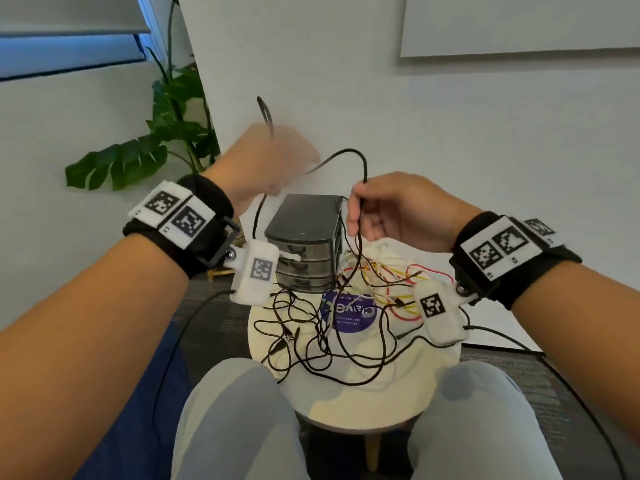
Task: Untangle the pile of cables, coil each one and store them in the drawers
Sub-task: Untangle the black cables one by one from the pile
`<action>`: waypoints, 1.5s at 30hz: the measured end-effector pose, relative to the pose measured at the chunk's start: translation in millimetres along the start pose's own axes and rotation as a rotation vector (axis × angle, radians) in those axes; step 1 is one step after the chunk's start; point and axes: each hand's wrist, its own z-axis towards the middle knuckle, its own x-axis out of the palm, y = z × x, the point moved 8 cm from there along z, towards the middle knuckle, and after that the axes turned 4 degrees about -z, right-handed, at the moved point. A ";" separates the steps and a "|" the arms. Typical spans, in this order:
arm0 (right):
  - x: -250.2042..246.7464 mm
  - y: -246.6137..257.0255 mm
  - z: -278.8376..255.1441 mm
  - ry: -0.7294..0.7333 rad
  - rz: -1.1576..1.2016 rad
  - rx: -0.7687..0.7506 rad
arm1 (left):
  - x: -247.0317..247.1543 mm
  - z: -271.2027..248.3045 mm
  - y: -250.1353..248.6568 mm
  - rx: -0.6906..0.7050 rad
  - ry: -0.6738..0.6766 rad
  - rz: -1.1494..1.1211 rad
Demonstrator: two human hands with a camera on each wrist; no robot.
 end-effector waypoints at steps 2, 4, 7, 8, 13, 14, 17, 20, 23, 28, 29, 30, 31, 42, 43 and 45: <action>-3.5 14.9 2.6 -0.045 0.153 -0.060 | 13.1 -5.8 13.4 -0.021 0.084 0.058; -8.0 26.9 4.3 -0.072 0.307 -0.119 | 26.8 -11.5 23.3 -0.035 0.182 0.041; -13.0 40.4 9.6 -0.090 0.469 -0.191 | 50.6 -20.4 34.2 -0.063 0.378 -0.021; -15.1 45.1 11.3 -0.094 0.512 -0.214 | 58.4 -23.5 37.6 -0.072 0.439 -0.036; -43.1 58.2 15.1 -0.243 0.648 -0.294 | 69.7 -24.8 48.0 -0.064 0.433 0.061; -48.3 54.1 14.6 -0.287 0.597 -0.261 | 66.4 -22.3 45.2 -0.048 0.397 0.069; -53.8 21.2 11.9 -0.343 0.269 -0.027 | 51.7 -14.3 27.8 0.001 0.299 0.056; -41.4 -22.2 5.3 -0.222 -0.136 0.201 | 41.6 -9.9 5.6 0.028 0.266 0.070; -4.8 -48.6 -2.5 0.063 -0.490 0.281 | 31.4 -1.0 -15.9 0.035 0.202 -0.001; 39.3 -62.7 -4.1 0.297 -0.904 0.210 | -0.2 13.0 -44.0 0.069 -0.031 -0.209; 40.8 -64.6 -3.9 0.295 -0.919 0.216 | -10.5 14.3 -47.4 0.094 -0.107 -0.252; 39.8 -66.6 -3.5 0.289 -0.945 0.228 | -21.7 15.1 -48.7 0.119 -0.190 -0.296; 37.1 -66.6 -3.6 0.278 -0.983 0.241 | -32.6 16.1 -47.9 0.133 -0.266 -0.337; -32.4 36.5 14.9 -0.349 0.009 -0.150 | 42.4 -4.2 50.8 -0.102 0.260 -0.154; -36.4 43.9 15.5 -0.372 0.146 -0.188 | 59.5 -10.8 53.6 -0.114 0.360 -0.207; -39.8 54.0 15.8 -0.382 0.376 -0.243 | 82.5 -20.5 50.8 -0.113 0.452 -0.281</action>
